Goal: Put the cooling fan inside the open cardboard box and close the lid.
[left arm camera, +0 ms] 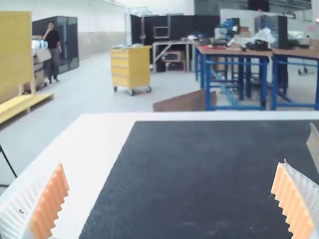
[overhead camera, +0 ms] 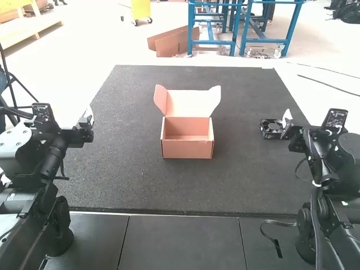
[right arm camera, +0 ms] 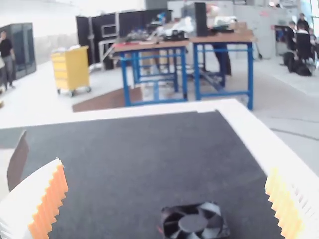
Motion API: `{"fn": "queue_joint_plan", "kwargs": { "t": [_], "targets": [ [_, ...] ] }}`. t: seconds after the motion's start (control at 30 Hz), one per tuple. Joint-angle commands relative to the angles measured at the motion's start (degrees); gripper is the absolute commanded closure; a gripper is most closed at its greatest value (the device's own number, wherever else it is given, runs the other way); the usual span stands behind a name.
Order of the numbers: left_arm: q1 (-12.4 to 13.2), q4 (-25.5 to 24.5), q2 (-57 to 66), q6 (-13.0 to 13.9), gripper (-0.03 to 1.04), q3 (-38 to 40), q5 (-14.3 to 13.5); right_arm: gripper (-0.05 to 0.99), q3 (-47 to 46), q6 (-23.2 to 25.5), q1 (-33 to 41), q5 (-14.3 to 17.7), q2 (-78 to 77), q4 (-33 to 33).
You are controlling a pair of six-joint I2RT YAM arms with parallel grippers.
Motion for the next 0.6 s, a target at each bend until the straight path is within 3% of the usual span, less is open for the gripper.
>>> {"fn": "queue_joint_plan", "kwargs": {
  "t": [0.0,0.4,0.57],
  "targets": [
    [-0.20,0.63,-0.95,-0.45,0.04,2.63,-0.31,0.02,2.56,0.78,-0.45,0.50,-0.16,1.00],
    [-0.37,0.10,7.66,-0.45,0.04,11.50,-2.16,0.02,14.51,1.74,-0.45,3.66,14.25,1.00],
    [-0.46,-1.39,14.25,-0.45,0.04,17.83,-2.95,0.02,22.95,3.33,-0.45,4.45,21.37,-5.07]
  ]
}}
